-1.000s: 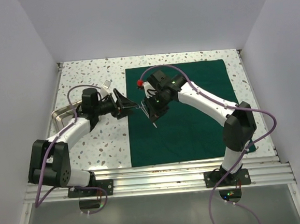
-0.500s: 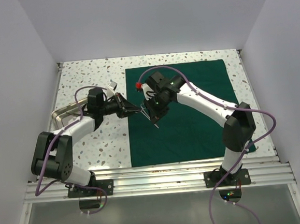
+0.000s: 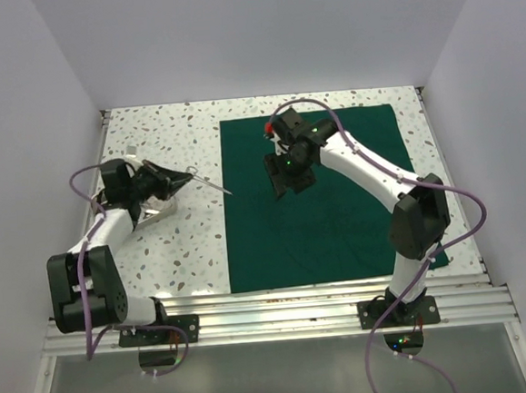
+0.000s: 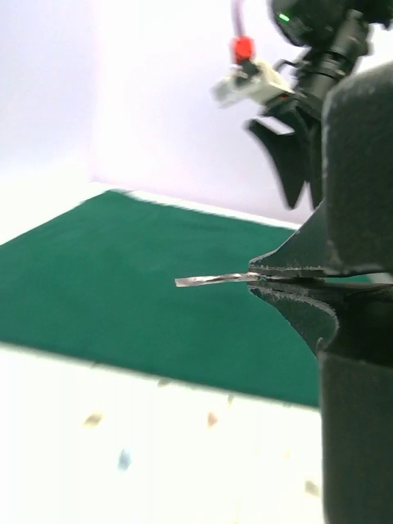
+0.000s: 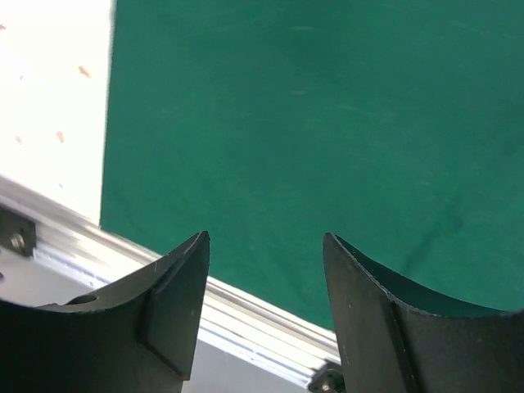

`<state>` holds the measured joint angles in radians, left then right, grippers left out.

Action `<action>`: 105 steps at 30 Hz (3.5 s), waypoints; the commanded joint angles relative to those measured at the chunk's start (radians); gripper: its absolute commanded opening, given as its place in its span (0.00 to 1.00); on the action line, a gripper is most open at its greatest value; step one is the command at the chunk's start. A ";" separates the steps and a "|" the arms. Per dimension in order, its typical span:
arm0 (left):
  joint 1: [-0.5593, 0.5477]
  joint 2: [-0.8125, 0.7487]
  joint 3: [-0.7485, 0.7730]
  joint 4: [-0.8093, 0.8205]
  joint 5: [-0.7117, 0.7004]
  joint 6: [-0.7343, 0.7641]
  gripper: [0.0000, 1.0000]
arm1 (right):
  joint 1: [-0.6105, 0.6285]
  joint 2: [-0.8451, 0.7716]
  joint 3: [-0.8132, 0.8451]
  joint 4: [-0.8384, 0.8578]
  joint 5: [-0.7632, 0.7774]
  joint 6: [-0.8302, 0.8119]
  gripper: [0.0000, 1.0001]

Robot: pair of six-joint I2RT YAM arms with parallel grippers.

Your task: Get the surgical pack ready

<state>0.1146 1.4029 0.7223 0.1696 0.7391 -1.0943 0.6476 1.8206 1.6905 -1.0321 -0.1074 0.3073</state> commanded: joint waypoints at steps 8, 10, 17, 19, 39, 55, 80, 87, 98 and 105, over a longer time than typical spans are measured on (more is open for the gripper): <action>0.413 -0.140 -0.007 -0.206 -0.329 0.110 0.00 | -0.045 -0.004 -0.066 0.006 -0.136 0.073 0.65; 0.453 -0.150 -0.032 -0.186 -0.365 0.097 0.00 | -0.045 0.006 -0.078 0.021 -0.162 0.082 0.65; 0.476 -0.096 -0.075 -0.104 -0.415 0.045 0.00 | -0.045 0.009 -0.106 0.026 -0.192 0.072 0.67; 0.476 -0.084 -0.089 -0.104 -0.437 0.050 0.00 | -0.045 0.008 -0.121 0.030 -0.199 0.072 0.67; 0.401 -0.120 -0.006 -0.619 -0.604 0.160 0.75 | -0.045 -0.023 -0.198 0.095 -0.239 0.055 0.70; 0.228 0.045 0.340 -0.674 -0.544 0.463 0.71 | -0.045 -0.119 -0.350 0.188 -0.230 0.082 0.70; -0.176 0.034 0.200 -0.717 -0.710 1.074 0.70 | -0.057 -0.149 -0.449 0.273 -0.293 0.052 0.71; -0.182 0.105 0.187 -0.703 -0.736 1.071 0.57 | -0.075 -0.170 -0.494 0.287 -0.293 0.050 0.72; -0.184 0.209 0.230 -0.711 -0.791 1.042 0.21 | -0.092 -0.168 -0.480 0.287 -0.273 0.039 0.72; -0.190 0.209 0.359 -0.798 -0.840 1.034 0.00 | -0.111 -0.179 -0.483 0.288 -0.267 0.052 0.73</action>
<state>-0.0673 1.6127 0.9916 -0.5980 -0.0776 -0.0597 0.5510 1.6947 1.1976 -0.7643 -0.3840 0.3656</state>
